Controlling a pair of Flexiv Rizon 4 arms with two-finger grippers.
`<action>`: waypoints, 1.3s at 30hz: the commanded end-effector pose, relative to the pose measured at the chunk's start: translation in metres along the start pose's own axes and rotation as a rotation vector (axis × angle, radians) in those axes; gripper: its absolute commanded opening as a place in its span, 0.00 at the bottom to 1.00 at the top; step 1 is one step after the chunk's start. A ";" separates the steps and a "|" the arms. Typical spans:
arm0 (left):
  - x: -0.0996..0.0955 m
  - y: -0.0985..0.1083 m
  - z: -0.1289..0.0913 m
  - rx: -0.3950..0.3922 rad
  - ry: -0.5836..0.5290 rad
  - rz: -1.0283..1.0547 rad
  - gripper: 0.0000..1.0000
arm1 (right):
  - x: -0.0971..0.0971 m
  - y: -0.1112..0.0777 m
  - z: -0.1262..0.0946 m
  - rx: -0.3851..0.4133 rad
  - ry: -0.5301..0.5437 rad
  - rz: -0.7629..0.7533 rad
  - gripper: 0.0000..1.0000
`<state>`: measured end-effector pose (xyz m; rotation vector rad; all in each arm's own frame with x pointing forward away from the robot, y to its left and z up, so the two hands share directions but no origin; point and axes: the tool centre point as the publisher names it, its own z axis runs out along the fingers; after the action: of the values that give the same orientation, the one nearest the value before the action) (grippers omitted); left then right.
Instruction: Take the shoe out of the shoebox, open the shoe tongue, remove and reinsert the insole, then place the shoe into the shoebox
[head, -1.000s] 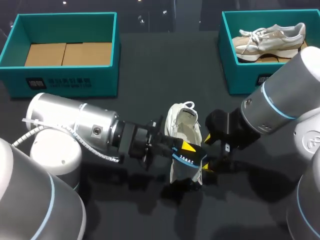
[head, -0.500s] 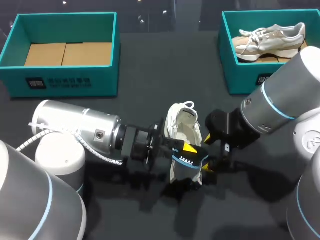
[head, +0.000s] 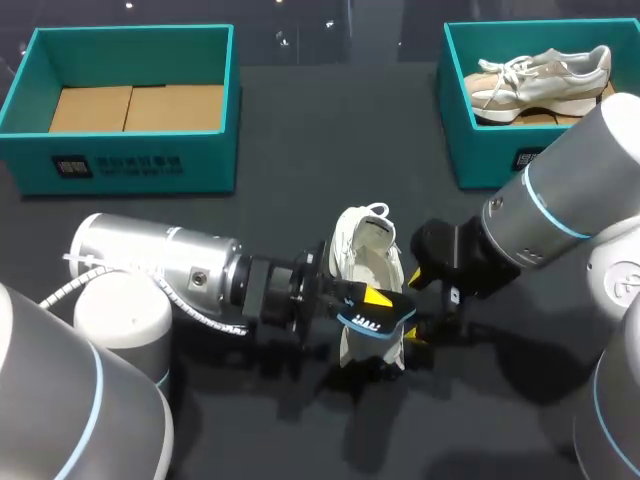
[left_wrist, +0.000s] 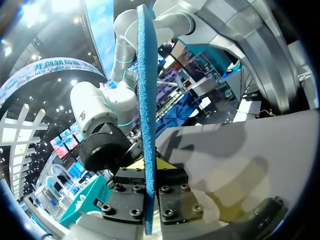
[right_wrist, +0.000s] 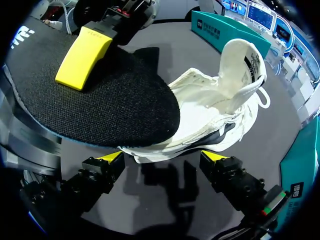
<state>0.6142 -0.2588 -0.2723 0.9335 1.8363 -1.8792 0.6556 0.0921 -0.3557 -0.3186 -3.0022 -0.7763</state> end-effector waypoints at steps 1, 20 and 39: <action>0.004 0.000 0.005 -0.013 -0.024 0.014 0.00 | 0.001 0.000 0.001 0.001 -0.004 0.000 1.00; 0.009 0.004 0.003 -0.011 -0.072 0.030 0.00 | 0.001 0.000 0.001 0.001 -0.004 0.000 1.00; 0.010 0.011 0.002 -0.009 -0.054 0.054 0.00 | 0.001 0.000 0.001 0.001 -0.004 0.000 1.00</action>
<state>0.6126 -0.2596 -0.2859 0.9046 1.7705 -1.8419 0.6556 0.0921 -0.3557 -0.3187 -3.0023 -0.7762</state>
